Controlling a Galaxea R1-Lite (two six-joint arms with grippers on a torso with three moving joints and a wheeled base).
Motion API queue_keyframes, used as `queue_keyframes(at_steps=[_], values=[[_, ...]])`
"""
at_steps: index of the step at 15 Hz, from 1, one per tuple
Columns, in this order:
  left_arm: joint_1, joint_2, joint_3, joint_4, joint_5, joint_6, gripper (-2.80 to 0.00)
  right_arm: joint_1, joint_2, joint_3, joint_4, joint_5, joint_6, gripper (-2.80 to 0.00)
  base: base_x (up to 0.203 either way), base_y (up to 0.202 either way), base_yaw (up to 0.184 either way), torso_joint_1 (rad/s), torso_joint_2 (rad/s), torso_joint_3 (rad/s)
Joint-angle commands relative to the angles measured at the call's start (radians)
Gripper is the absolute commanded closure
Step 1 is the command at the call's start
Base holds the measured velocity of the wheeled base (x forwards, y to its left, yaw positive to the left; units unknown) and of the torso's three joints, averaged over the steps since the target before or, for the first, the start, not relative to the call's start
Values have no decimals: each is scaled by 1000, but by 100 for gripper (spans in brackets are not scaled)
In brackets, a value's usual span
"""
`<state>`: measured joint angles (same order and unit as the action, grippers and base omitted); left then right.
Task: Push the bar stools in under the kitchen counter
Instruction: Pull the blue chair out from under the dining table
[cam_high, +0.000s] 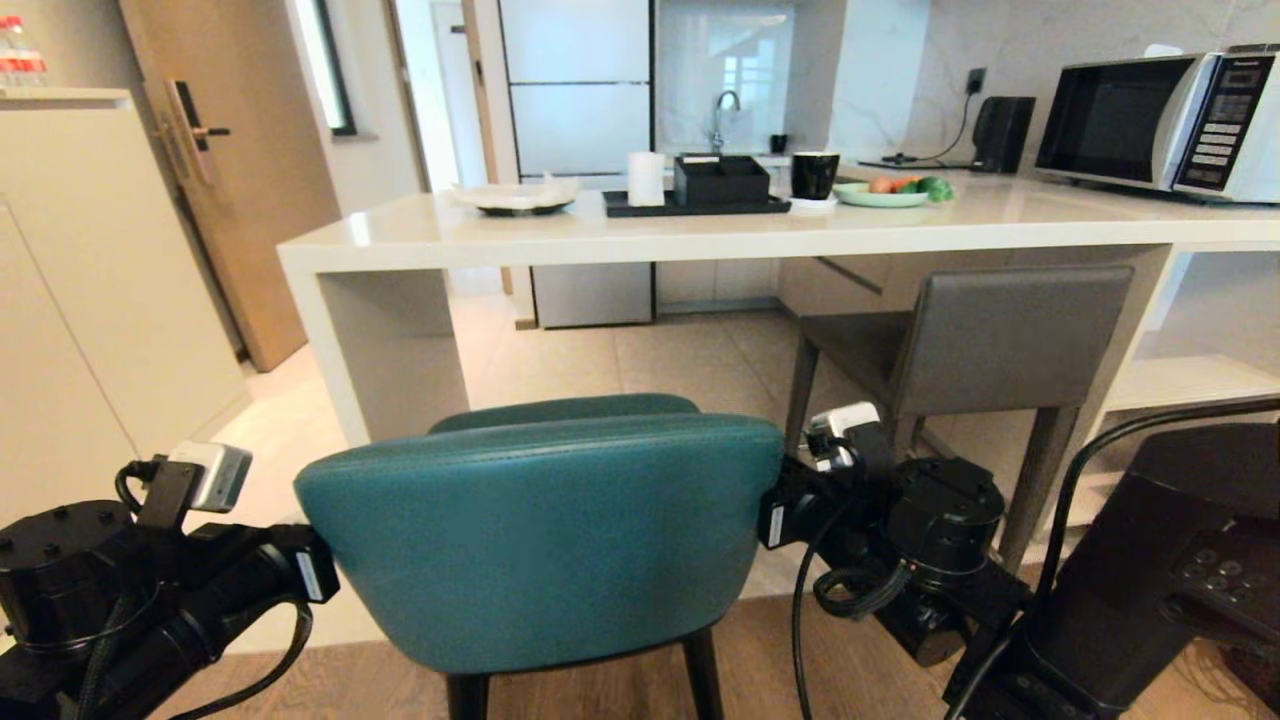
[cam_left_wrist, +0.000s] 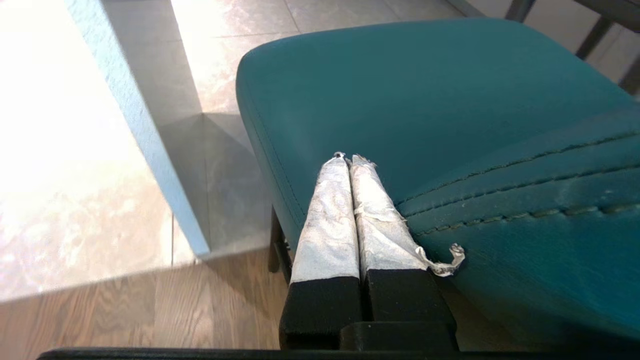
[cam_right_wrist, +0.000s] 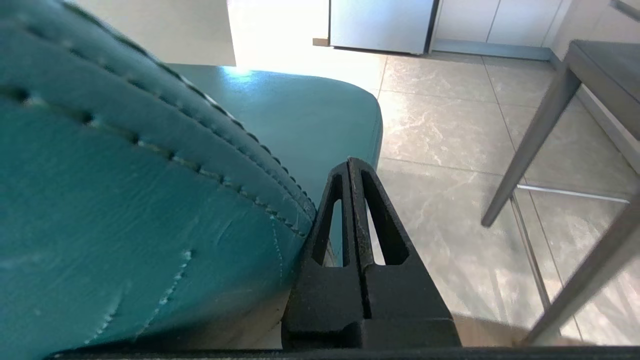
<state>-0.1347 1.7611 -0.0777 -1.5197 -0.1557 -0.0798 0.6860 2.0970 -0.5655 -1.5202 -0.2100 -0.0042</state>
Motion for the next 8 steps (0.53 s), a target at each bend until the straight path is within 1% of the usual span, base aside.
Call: queue_keyframes(at_steps=[1, 2, 6, 8], values=[[0, -5, 3, -10, -1, -2, 0, 0, -3, -1, -10, 0, 0, 0, -173, 0, -5, 2, 1, 4], [0, -5, 3, -10, -1, -2, 0, 0, -3, -1, -10, 0, 0, 0, -127, 0, 1, 0, 6, 7], [5, -5, 4, -10, 1, 0, 0, -6, -5, -1, -10, -1, 0, 0, 0, 0, 0, 0, 0, 0], [41, -11, 19, -10, -5, -1, 0, -23, -23, 15, -10, 0, 0, 0, 0, 0, 0, 0, 0, 0]])
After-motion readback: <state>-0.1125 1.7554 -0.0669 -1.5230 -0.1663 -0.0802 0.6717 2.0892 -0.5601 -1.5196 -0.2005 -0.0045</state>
